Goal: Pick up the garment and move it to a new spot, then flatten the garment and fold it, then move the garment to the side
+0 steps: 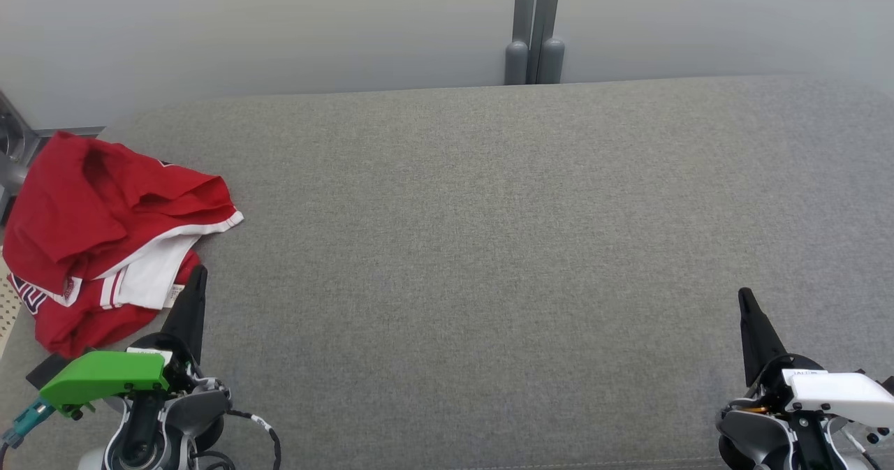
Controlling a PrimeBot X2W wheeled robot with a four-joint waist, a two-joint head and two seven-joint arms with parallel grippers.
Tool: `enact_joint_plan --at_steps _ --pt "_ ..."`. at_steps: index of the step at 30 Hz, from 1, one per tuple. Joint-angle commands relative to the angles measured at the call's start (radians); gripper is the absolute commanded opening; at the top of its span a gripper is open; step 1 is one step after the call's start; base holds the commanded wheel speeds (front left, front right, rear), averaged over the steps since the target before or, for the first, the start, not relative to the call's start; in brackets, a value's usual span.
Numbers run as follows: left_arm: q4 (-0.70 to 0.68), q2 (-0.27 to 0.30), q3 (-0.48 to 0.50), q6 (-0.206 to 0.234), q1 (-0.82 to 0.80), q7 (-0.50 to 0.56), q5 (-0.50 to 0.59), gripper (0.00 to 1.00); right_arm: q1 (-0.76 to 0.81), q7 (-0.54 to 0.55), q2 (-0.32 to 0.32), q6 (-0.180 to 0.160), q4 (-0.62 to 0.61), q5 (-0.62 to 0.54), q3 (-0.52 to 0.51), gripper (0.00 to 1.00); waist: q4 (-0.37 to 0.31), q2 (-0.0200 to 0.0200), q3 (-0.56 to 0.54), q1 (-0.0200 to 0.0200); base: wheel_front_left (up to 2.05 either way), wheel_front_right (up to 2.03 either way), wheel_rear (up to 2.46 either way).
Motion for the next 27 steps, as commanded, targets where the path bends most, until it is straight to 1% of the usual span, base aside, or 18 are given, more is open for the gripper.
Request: enact_joint_plan --at_steps 1,15,16,18,27 --pt "-0.003 0.002 0.001 -0.006 -0.013 0.002 -0.012 0.0 0.011 0.002 -0.005 0.0 -0.004 0.001 -0.001 0.0 0.0 0.0 0.0 0.0 0.0 0.0 0.0" --pt "-0.003 0.002 0.001 -0.006 -0.013 0.002 -0.012 0.0 0.011 0.002 -0.005 0.0 -0.004 0.001 -0.001 0.0 0.0 0.0 0.0 0.0 0.0 0.0 0.0" --pt "0.002 0.0 0.0 0.0 0.002 0.0 0.0 1.0 0.0 0.0 0.0 0.0 0.003 0.0 0.0 1.0 0.0 0.0 0.0 0.0 0.0 0.0 0.0" --pt "0.028 -0.007 -0.002 0.002 0.027 -0.001 0.0 1.0 0.008 0.0 0.007 0.0 0.028 0.0 0.003 1.0 0.0 0.0 0.0 0.0 0.0 0.0 0.0" --pt "0.013 -0.005 -0.026 0.002 0.066 -0.062 0.026 1.0 0.01 -0.029 0.005 0.0 0.038 -0.041 0.038 1.0 -0.003 0.0 -0.013 0.0 0.0 0.0 0.0"
